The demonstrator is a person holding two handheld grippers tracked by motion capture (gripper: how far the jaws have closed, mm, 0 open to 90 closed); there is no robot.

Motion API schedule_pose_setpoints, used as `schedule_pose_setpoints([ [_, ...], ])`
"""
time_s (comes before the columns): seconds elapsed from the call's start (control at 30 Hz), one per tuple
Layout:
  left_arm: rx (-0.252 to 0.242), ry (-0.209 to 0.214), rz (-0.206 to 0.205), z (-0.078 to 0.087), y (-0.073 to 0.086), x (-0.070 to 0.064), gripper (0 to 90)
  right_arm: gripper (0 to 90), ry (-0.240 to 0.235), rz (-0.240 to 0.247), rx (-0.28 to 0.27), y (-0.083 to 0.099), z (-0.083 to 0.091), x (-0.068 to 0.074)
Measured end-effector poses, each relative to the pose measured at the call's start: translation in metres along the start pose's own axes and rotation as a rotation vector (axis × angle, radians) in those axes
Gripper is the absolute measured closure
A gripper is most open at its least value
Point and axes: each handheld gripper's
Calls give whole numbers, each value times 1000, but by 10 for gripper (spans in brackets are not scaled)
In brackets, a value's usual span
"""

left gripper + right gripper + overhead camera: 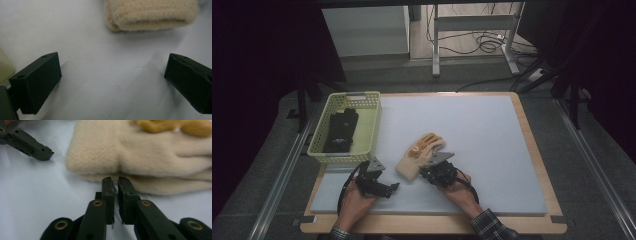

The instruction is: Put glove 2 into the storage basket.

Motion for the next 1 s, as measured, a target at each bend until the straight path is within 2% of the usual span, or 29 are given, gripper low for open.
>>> schedule_pose_setpoints([
  [0.23, 2, 2, -2, 0, 0, 0, 11, 707, 59, -31, -19, 7, 18, -18],
  [0.53, 2, 3, -2, 0, 0, 0, 10, 439, 132, -90, -17, 19, 34, -42],
  [0.7, 2, 4, 0, 0, 0, 1, 10, 326, 150, -129, -20, 27, 42, -54],
  [1.0, 1, 5, 0, 0, 0, 1, 8, 203, 176, -167, -1, 45, 55, -71],
])
Point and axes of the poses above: each handheld gripper's, and its own axes: z roughly backward along the jaws, y roughly out of its underside, x roughly to its left, and after that the axes turned 6 degrees about y, right-handed
